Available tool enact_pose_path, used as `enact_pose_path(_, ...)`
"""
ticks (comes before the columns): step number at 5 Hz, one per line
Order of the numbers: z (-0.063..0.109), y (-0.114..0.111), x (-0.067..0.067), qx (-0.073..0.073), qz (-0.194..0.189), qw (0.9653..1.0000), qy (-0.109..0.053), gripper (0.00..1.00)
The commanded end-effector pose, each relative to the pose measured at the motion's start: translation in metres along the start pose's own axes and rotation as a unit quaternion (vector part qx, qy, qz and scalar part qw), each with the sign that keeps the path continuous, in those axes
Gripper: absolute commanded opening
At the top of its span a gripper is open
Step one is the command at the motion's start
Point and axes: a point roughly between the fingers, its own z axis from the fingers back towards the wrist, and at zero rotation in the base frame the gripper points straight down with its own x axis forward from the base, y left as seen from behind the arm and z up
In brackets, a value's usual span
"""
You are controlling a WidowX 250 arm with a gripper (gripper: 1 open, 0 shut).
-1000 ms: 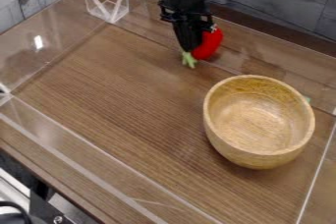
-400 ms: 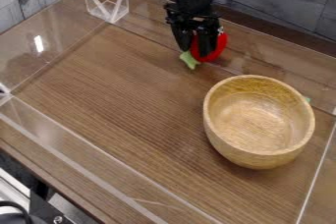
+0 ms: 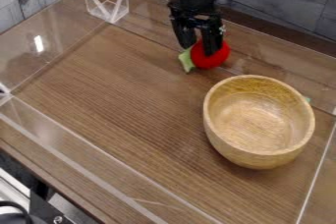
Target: Move the red fruit to the right
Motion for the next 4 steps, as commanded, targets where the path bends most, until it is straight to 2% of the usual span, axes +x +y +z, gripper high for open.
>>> enact_pose_path(1,0.024,-0.004,0.013,0.018,-0.020,0.9986,-0.046,1.00)
enact_pose_path(2,0.016,-0.004,0.008,0.018,-0.027,0.9985,-0.045,0.00)
enact_pose_path(3,0.011,0.000,0.007,0.019,-0.027,0.9984,-0.047,0.00)
enact_pose_path(4,0.014,0.002,0.006,0.020,-0.030,0.9983,-0.045,0.00)
